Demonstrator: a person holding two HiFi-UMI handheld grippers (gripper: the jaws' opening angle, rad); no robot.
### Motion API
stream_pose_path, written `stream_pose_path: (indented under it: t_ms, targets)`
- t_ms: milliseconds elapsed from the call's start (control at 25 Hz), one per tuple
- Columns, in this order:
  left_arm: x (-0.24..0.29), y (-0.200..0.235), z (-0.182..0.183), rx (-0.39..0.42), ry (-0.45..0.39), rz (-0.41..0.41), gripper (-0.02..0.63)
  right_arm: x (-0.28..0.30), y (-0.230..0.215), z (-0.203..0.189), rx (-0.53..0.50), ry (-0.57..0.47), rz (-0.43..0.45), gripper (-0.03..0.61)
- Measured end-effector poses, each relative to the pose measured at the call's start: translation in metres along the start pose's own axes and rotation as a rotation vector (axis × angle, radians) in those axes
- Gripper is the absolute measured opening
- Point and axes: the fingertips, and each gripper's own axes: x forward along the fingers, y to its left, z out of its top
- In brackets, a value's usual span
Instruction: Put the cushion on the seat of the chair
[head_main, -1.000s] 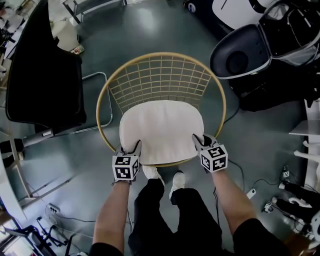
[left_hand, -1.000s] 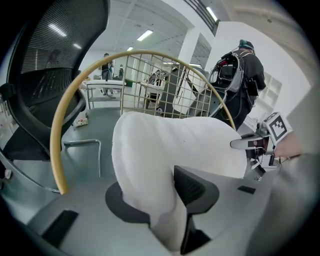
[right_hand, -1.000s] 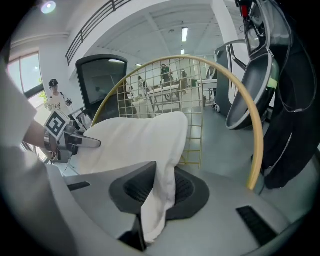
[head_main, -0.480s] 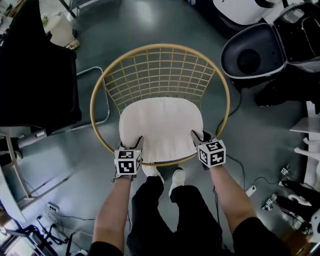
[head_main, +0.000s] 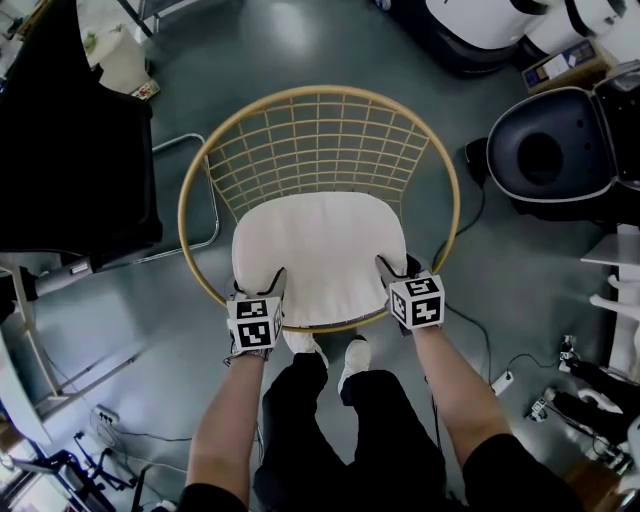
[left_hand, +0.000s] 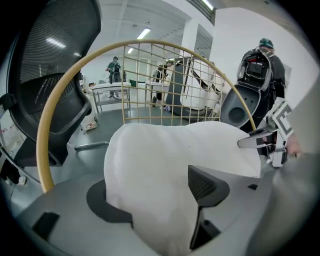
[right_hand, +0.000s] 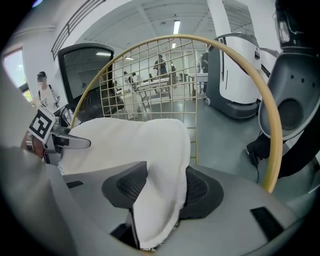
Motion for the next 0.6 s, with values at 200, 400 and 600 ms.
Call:
stream_pose_path:
  t_ms: [200,400,600]
  targets:
    - [-0.002,0.002,0.004,0.031,-0.027,0.044,0.383,0.006,0.003,0.005,-0.005,-0.007,-0.006,0.347]
    - [-0.003,0.005,0.008,0.034,-0.037,0.062,0.41,0.009,0.003,0.005,-0.001,-0.004,-0.021,0.401]
    - [-0.004,0.009,0.003,0.019,-0.009,0.077,0.433,0.011,0.004,0.005,-0.006,0.0,-0.029,0.443]
